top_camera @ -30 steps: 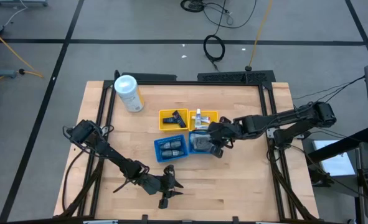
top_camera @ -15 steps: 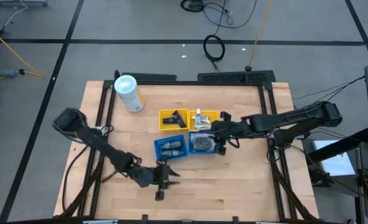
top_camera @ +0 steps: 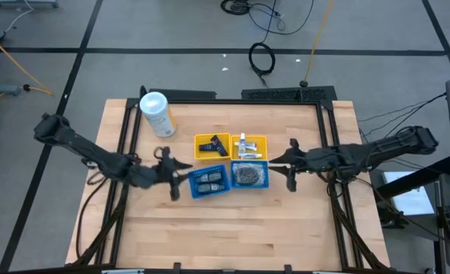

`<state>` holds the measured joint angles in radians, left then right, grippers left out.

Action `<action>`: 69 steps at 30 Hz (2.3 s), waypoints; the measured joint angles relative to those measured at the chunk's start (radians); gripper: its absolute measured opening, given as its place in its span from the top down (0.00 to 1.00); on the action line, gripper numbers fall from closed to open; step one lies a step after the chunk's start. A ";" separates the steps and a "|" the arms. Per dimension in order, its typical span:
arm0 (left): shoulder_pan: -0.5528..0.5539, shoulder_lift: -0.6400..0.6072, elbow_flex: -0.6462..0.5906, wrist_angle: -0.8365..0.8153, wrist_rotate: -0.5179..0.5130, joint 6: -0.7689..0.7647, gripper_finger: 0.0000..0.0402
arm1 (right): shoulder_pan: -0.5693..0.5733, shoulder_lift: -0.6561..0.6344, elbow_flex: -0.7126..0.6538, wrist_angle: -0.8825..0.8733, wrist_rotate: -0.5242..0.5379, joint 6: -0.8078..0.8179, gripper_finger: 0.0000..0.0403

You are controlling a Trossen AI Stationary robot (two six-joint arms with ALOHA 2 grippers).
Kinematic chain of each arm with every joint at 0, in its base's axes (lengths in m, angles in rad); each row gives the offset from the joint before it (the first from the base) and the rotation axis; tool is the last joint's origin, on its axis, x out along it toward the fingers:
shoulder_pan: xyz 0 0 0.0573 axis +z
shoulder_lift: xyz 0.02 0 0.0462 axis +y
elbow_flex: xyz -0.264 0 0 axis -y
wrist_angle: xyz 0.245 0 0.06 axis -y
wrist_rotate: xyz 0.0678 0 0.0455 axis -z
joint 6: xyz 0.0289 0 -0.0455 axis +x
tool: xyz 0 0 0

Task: Pick & Place Travel size toiletries
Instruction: Return to Home Position

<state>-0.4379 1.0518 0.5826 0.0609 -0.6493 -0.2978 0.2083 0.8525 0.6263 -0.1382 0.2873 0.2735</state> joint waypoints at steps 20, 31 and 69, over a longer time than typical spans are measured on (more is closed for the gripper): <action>0.133 -0.396 -0.444 0.206 0.018 -0.071 0.70 | 0.036 -0.509 -0.483 0.284 0.022 -0.149 0.77; 0.118 -0.498 -0.568 0.250 0.032 -0.095 0.70 | 0.091 -0.694 -0.551 0.277 0.023 -0.293 0.77; 0.108 -0.496 -0.568 0.127 0.048 -0.248 0.70 | -0.032 -0.850 -0.612 0.364 -0.003 -0.285 0.77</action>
<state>-0.3298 0.5560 0.0149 0.1883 -0.6018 -0.5460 0.1766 0.0027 0.0147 0.2255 0.2847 -0.0120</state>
